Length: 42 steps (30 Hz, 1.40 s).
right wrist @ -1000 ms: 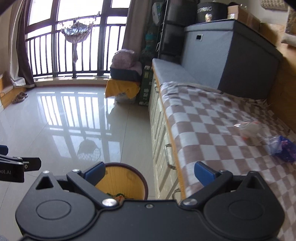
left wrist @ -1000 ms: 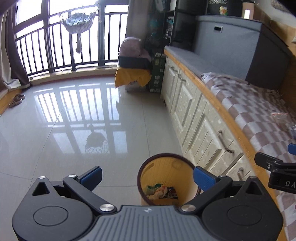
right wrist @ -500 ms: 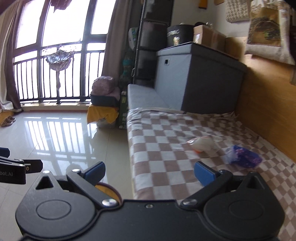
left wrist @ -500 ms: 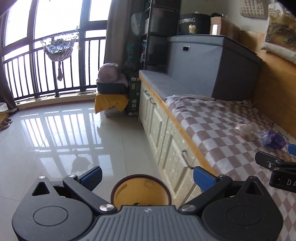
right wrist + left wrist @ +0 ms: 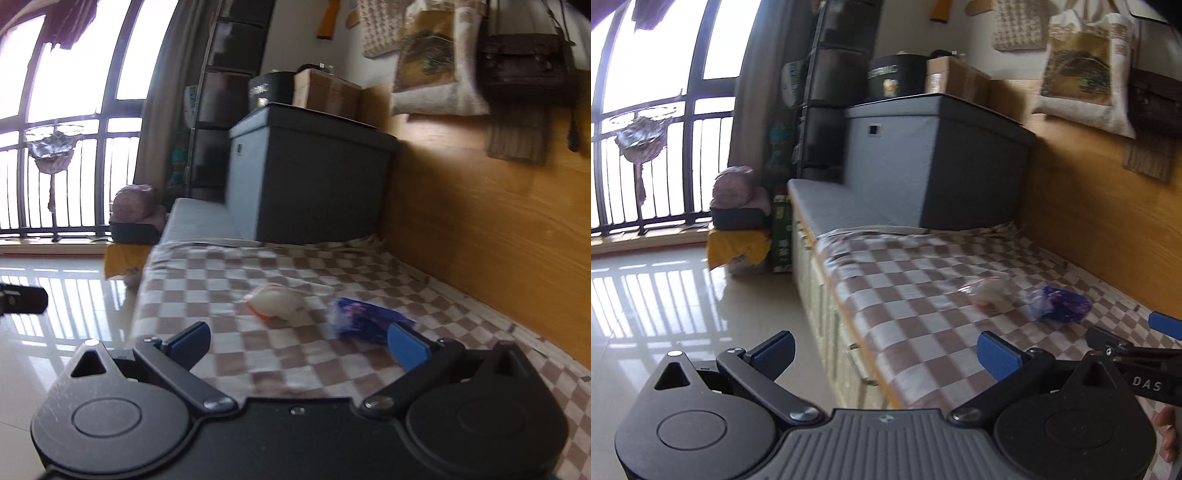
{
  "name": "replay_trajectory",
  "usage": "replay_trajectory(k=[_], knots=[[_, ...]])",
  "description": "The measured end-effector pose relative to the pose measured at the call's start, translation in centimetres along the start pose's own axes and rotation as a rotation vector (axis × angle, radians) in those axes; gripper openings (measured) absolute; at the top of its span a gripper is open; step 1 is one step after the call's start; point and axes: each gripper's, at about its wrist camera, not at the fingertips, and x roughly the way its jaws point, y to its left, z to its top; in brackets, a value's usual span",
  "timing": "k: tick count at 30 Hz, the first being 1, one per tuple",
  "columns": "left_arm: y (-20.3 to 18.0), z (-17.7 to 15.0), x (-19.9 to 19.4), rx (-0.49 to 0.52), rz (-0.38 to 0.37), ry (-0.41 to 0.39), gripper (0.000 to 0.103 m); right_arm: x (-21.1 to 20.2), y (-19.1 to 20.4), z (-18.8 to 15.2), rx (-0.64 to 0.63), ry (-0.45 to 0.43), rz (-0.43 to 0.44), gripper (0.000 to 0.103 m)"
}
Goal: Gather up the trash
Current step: 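Grasp the blue floral packet with the right tool while the left tool grasps the white bagged container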
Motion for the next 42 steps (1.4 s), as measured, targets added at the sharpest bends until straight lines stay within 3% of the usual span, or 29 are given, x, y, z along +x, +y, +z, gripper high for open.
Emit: replay_trajectory(k=[10, 14, 17, 21, 25, 28, 34, 36, 39, 41, 42], knots=[[-5.3, 0.6, 6.1, 0.103, -0.071, 0.005, 0.103, 6.5, -7.4, -2.1, 0.109, 0.04, -0.209, 0.103], [-6.3, 0.7, 8.5, 0.148, -0.086, 0.013, 0.103, 9.9, -8.6, -2.1, 0.073, 0.053, -0.267, 0.103], [-6.8, 0.8, 10.5, 0.163, -0.098, 0.031, 0.103, 12.5, -8.2, -2.1, -0.023, 0.05, -0.305, 0.103], [-7.1, 0.8, 12.8, 0.169, -0.11, 0.057, 0.103, 15.6, -6.1, -2.6, -0.294, 0.013, -0.366, 0.1], [-7.2, 0.7, 15.1, 0.165, -0.121, 0.086, 0.103, 17.6, -5.1, -3.5, -0.455, -0.008, -0.315, 0.092], [-8.0, 1.0, 16.4, 0.201, -0.134, 0.05, 0.103, 19.0, -5.4, -4.2, -0.472, 0.027, -0.263, 0.081], [-10.7, 1.9, 18.8, 0.338, -0.119, -0.036, 0.103, 19.4, -5.7, -4.5, -0.462, 0.053, -0.219, 0.046], [-11.4, 2.2, 19.8, 0.358, -0.118, -0.021, 0.103, 19.4, -5.5, -4.6, -0.47, 0.05, -0.208, 0.031], [-12.4, 2.5, 21.4, 0.414, -0.08, 0.02, 0.103, 19.3, -5.3, -4.9, -0.48, 0.046, -0.176, 0.018], [-12.8, 2.5, 21.9, 0.449, -0.077, 0.0, 0.103, 19.1, -5.2, -5.1, -0.479, 0.045, -0.156, 0.006], [-13.1, 2.4, 22.1, 0.477, -0.069, -0.015, 0.103, 19.1, -5.3, -5.0, -0.474, 0.045, -0.147, 0.005]])
